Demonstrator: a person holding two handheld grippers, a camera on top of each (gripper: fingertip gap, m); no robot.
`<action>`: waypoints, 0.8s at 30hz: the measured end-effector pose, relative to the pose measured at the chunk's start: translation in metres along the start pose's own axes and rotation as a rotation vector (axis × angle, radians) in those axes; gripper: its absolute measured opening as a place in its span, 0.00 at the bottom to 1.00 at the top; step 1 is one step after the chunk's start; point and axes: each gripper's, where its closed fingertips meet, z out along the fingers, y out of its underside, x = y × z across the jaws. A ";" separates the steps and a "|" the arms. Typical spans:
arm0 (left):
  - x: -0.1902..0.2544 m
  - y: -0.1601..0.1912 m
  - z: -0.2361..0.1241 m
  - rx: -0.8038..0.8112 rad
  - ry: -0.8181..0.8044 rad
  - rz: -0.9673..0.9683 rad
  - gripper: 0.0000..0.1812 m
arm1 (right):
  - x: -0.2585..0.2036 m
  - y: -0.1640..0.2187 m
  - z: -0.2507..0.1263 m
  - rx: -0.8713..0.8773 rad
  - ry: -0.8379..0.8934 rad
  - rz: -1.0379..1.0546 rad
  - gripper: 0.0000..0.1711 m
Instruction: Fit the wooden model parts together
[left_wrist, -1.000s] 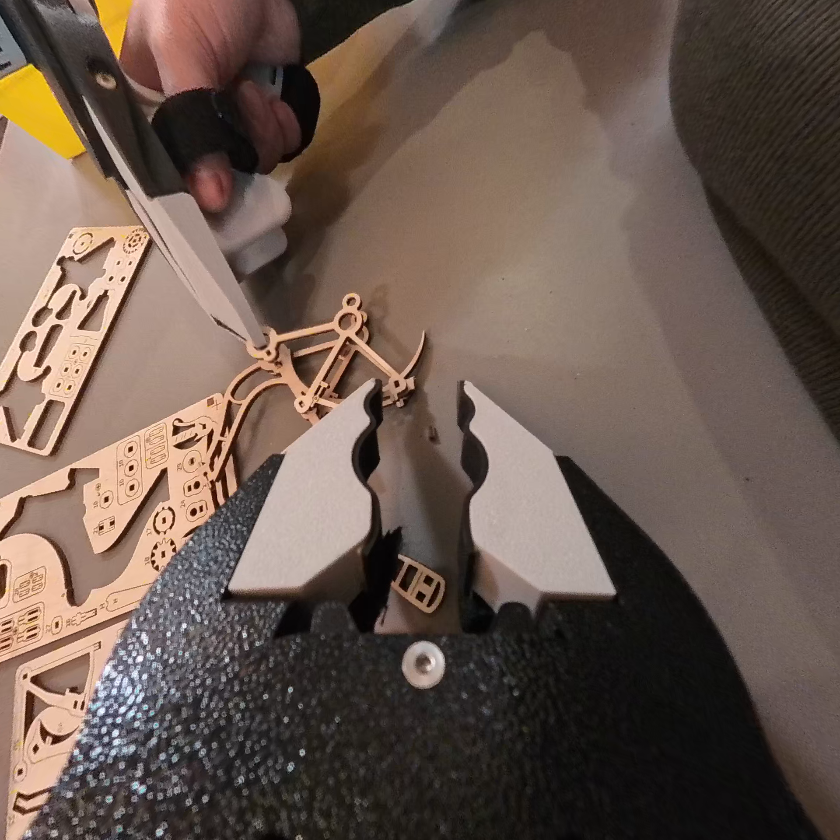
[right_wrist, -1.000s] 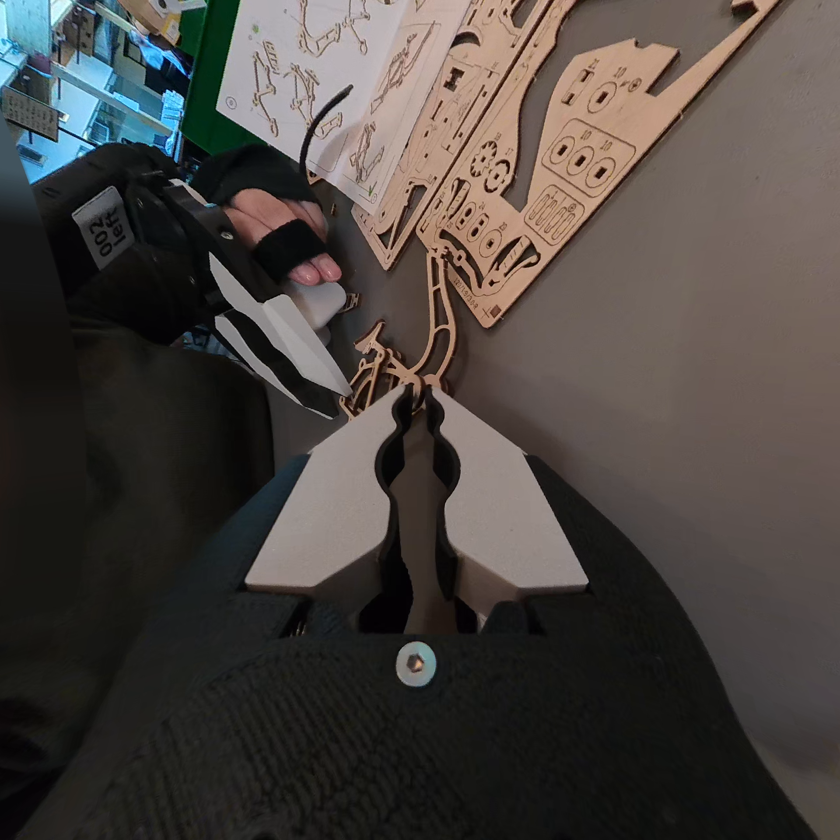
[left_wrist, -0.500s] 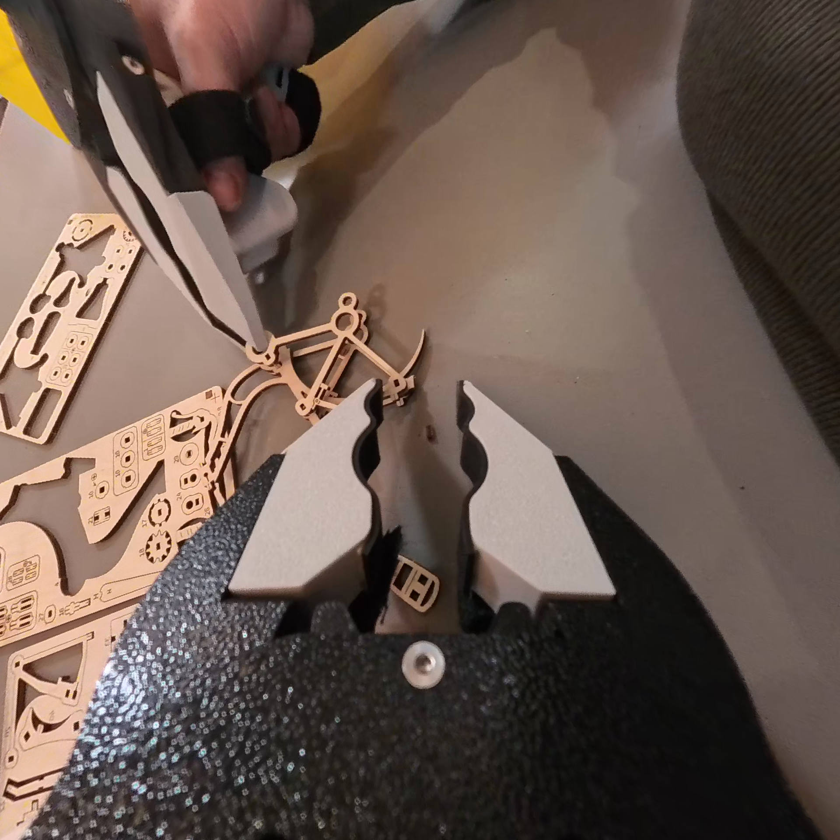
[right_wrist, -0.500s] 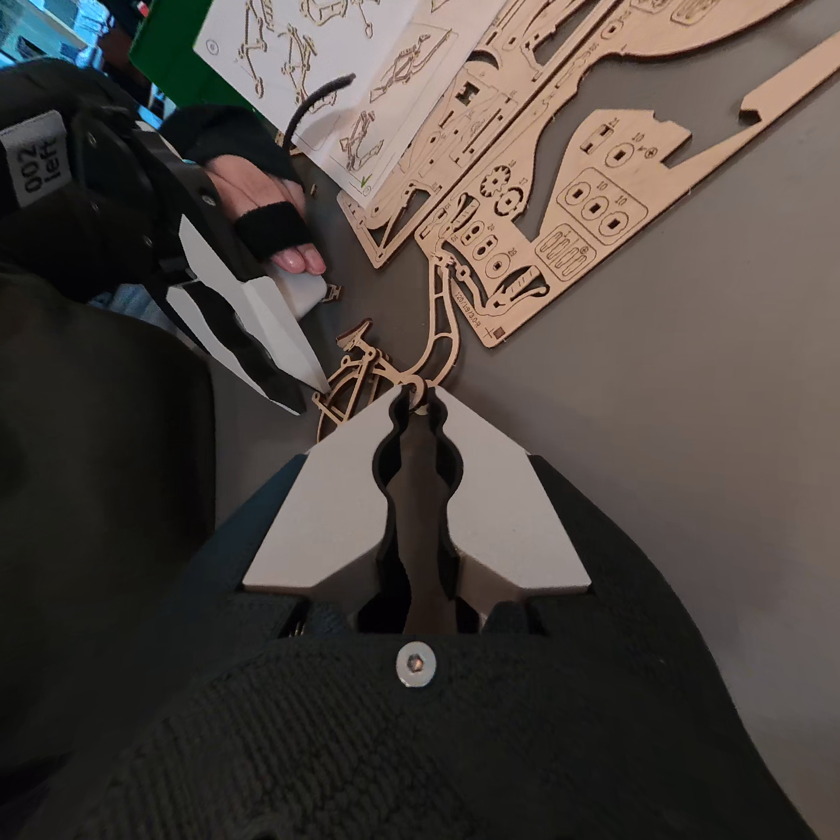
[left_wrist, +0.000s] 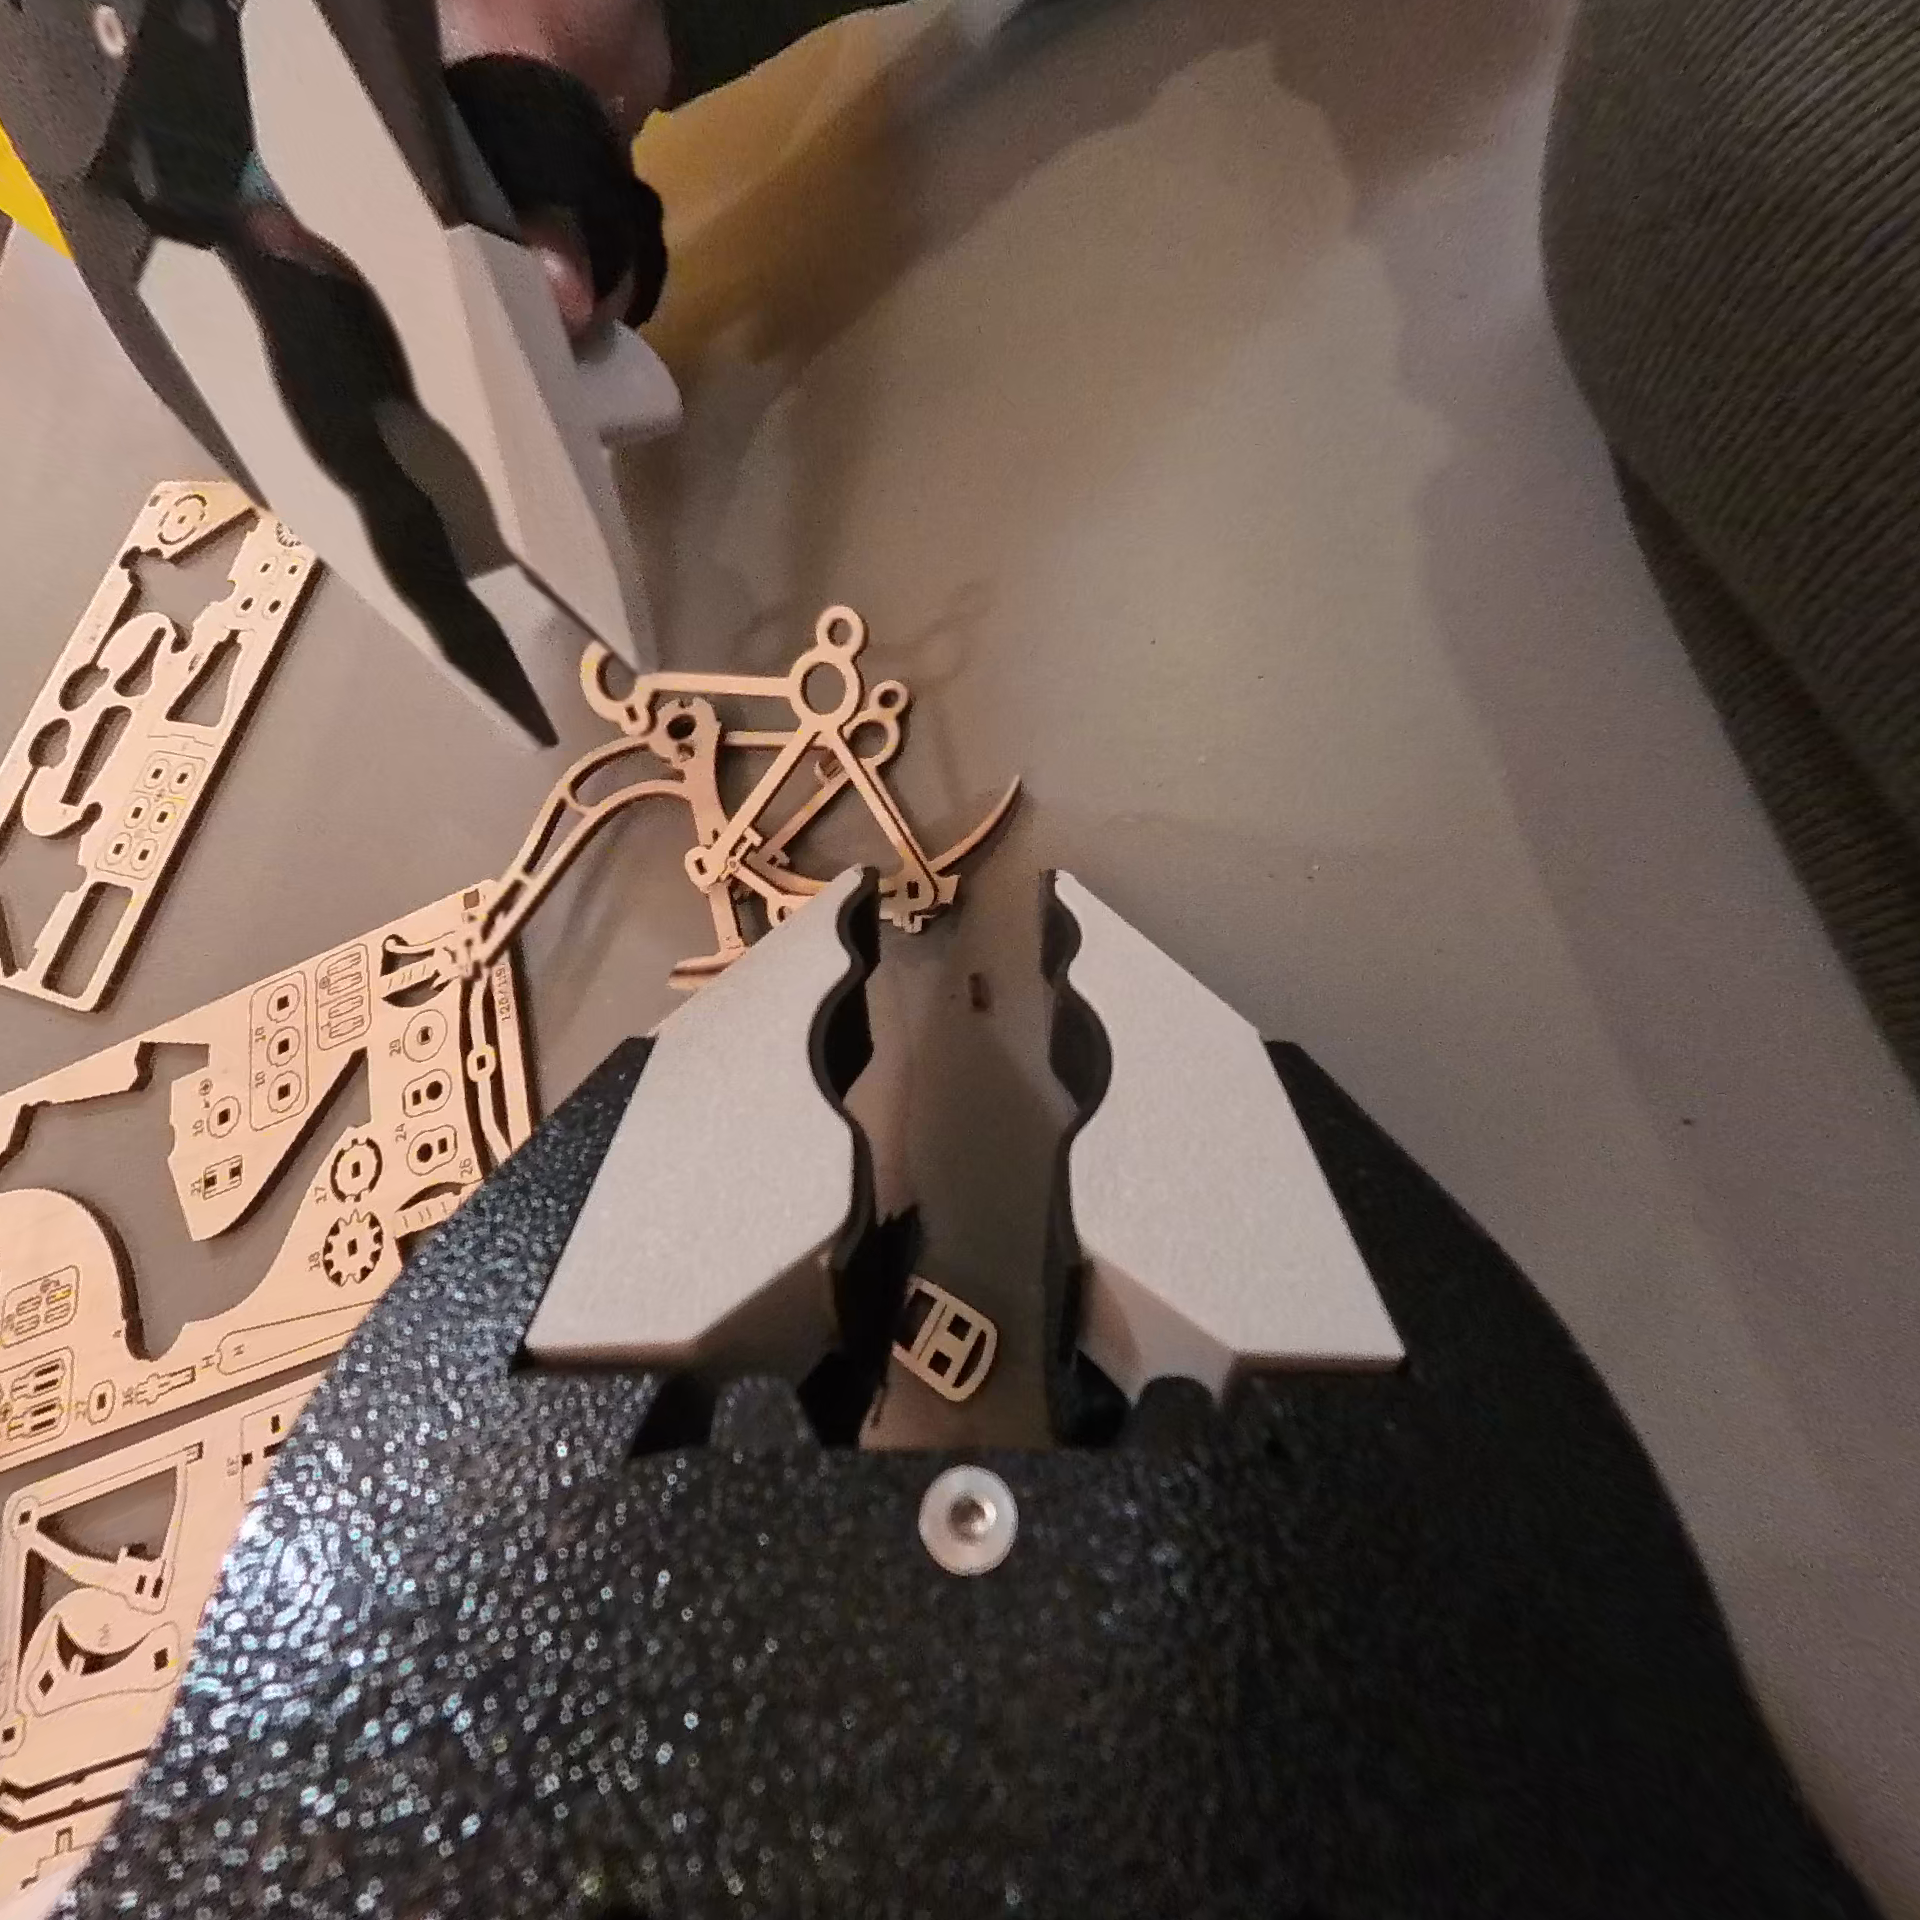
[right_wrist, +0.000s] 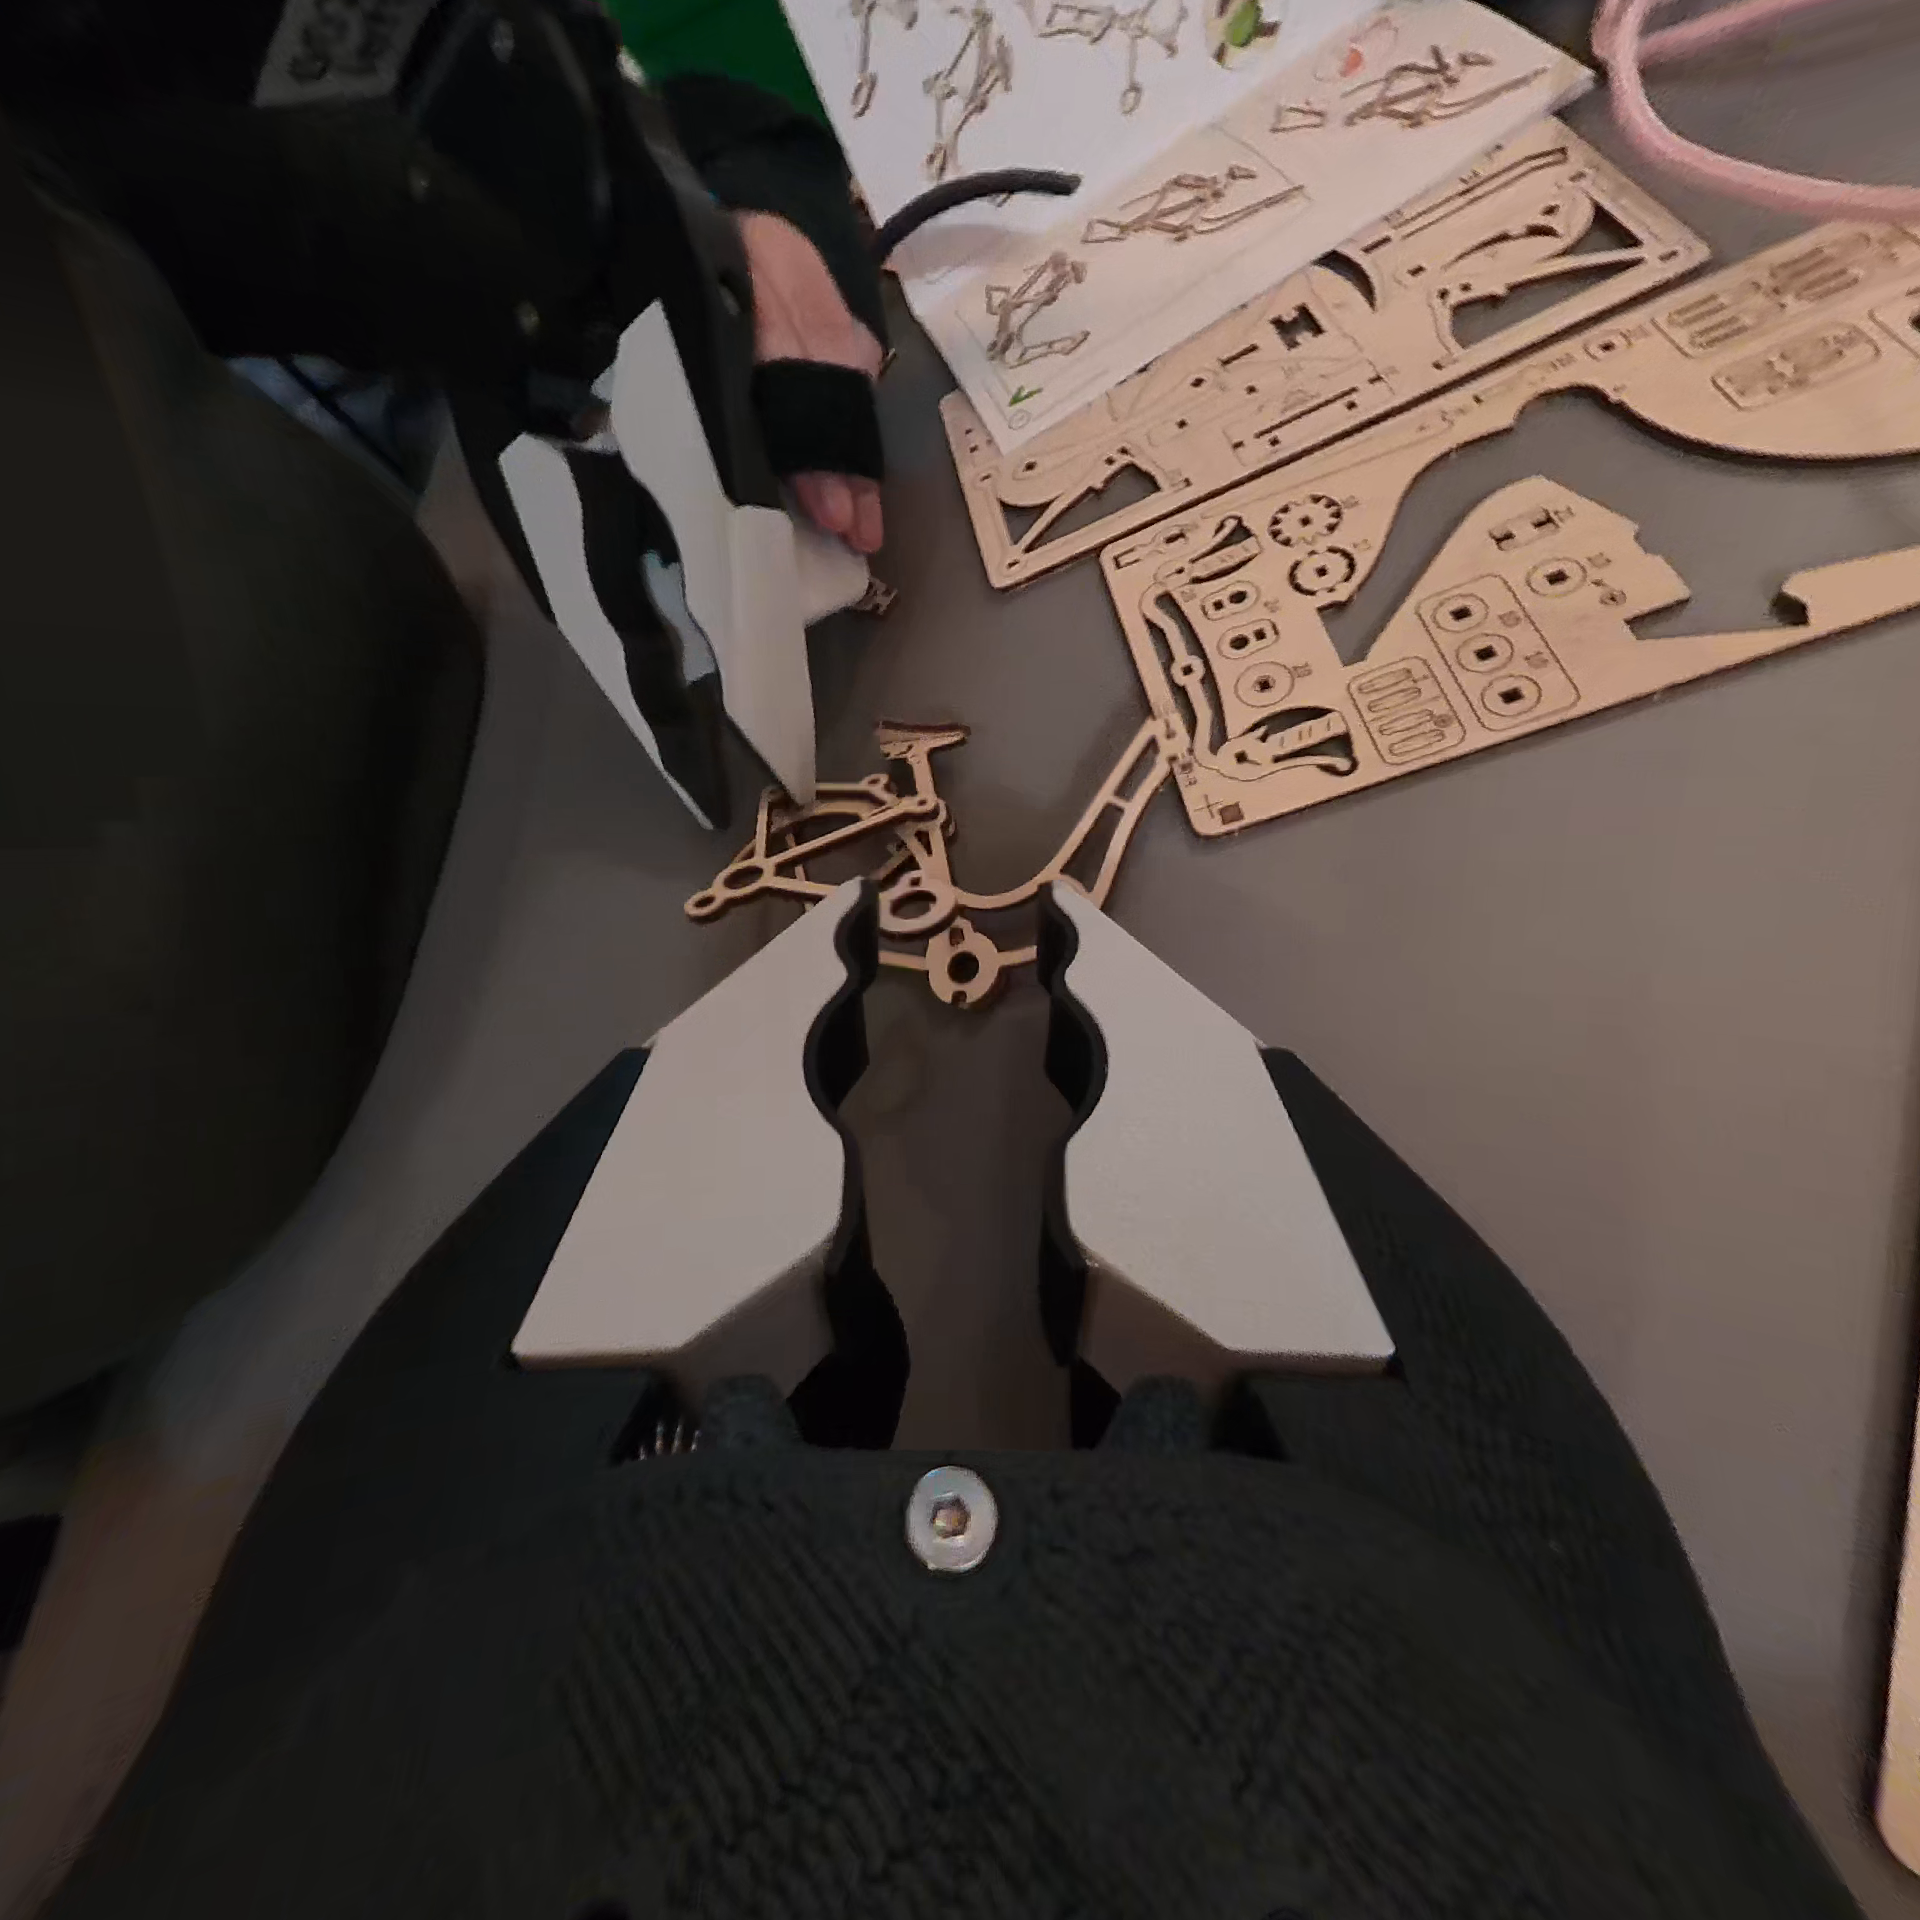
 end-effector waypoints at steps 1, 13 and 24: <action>0.000 0.000 0.000 0.000 0.000 0.001 0.16 | -0.001 0.003 -0.001 -0.012 -0.002 -0.030 0.17; 0.005 0.000 0.000 0.000 0.021 0.011 0.10 | -0.022 0.016 0.006 -0.061 -0.019 -0.306 0.18; 0.010 -0.001 -0.014 0.046 -0.035 0.106 0.10 | -0.029 0.024 0.013 -0.070 0.134 -0.557 0.24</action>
